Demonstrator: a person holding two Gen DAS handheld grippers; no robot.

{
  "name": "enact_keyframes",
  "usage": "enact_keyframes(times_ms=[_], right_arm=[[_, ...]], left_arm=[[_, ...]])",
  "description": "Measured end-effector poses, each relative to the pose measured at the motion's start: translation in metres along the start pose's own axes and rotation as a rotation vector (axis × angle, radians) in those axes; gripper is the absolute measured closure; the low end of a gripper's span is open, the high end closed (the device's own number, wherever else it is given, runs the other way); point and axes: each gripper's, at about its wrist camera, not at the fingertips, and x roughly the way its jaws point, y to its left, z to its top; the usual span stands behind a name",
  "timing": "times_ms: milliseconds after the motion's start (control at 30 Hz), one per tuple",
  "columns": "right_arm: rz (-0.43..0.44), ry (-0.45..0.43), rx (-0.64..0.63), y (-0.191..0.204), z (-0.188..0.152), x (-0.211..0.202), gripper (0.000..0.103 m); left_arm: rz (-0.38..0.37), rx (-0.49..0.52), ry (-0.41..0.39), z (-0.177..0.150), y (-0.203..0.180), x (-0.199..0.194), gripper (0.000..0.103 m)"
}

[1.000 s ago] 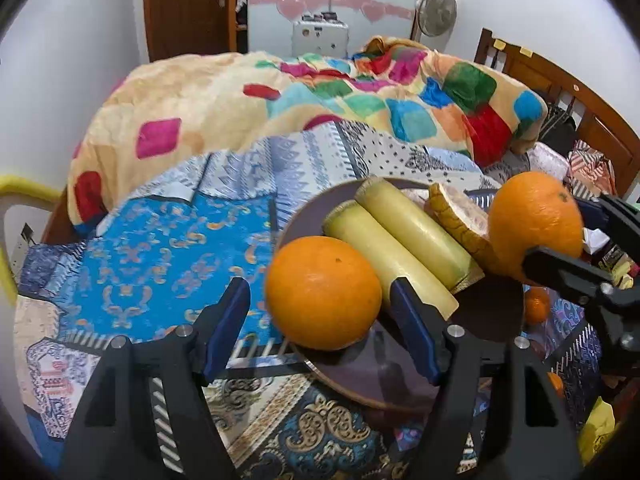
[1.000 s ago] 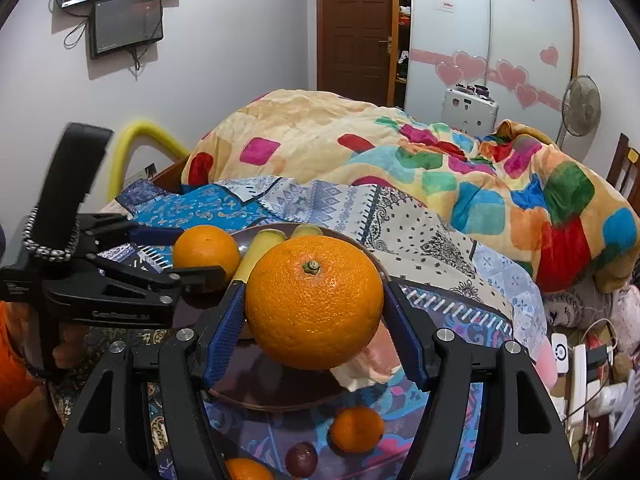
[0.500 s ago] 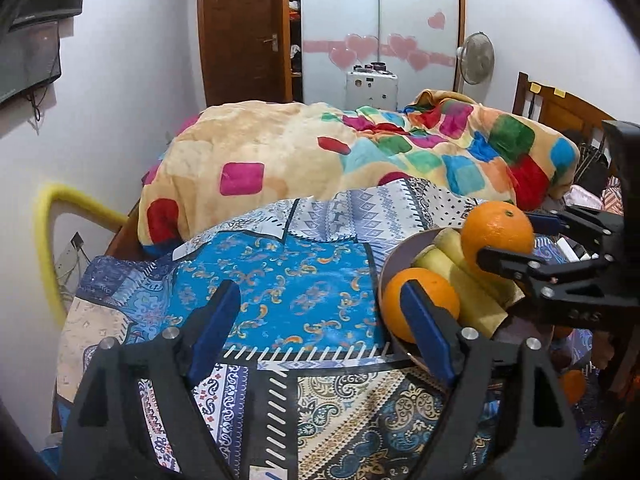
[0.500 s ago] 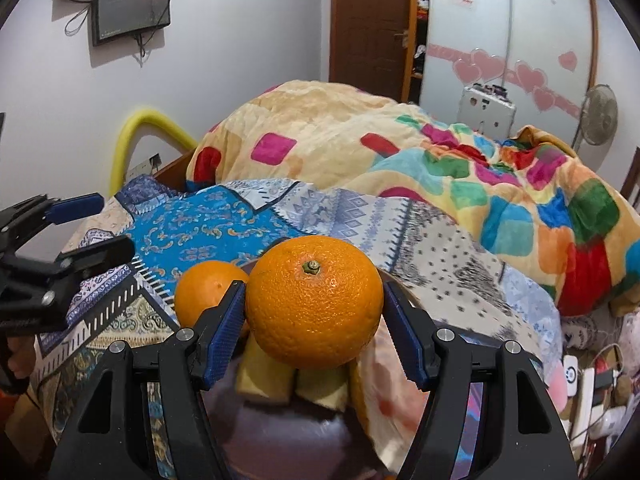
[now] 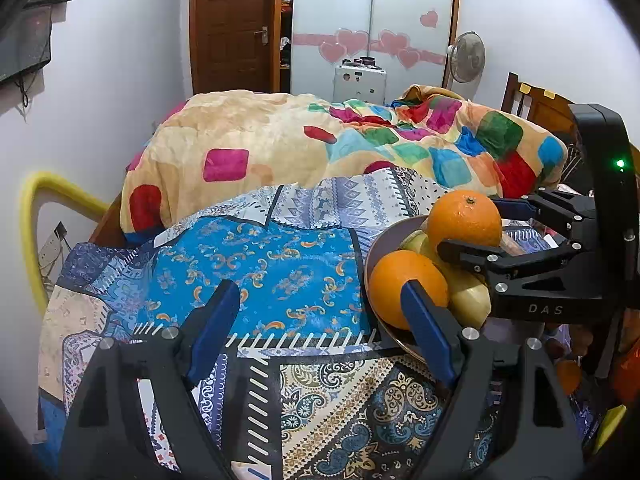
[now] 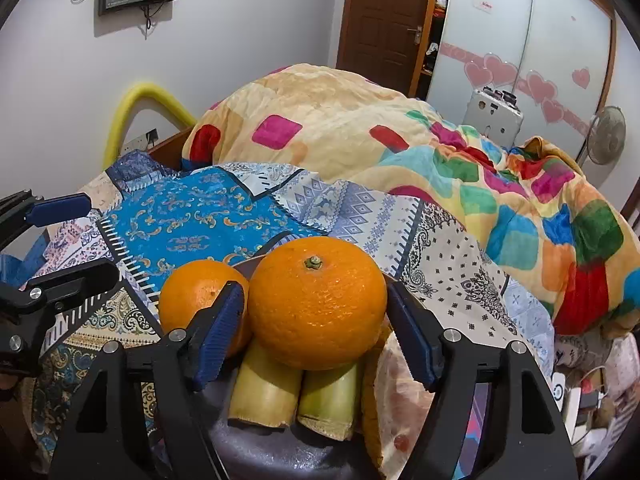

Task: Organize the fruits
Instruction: 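Set the orange atop the cylinders and open the right tool while the left tool withdraws, then lower the left tool onto a small tangerine on the quilt and grasp it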

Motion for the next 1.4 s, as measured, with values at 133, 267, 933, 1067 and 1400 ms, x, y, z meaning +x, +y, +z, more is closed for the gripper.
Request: enact_keyframes(times_ms=[133, 267, 933, 1067, 1400], right_arm=[[0.008, 0.006, 0.009, -0.001, -0.001, -0.002, 0.032], [0.017, -0.017, 0.029, -0.003, -0.003, -0.019, 0.032], [-0.070, -0.183, 0.129, -0.035, -0.077, -0.156, 0.027], [-0.098, -0.171, 0.133, -0.043, -0.099, -0.164, 0.027], [-0.109, -0.134, 0.168, -0.061, -0.142, -0.177, 0.027]], left_arm=[[-0.007, -0.003, 0.001, -0.002, -0.001, -0.002, 0.020], [-0.012, -0.003, -0.003, -0.003, -0.006, -0.010, 0.020], [-0.094, 0.039, -0.016, -0.032, -0.103, -0.085, 0.018], [-0.098, 0.048, 0.010, -0.046, -0.127, -0.083, 0.017], [-0.138, 0.004, 0.095, -0.074, -0.167, -0.055, 0.016]])
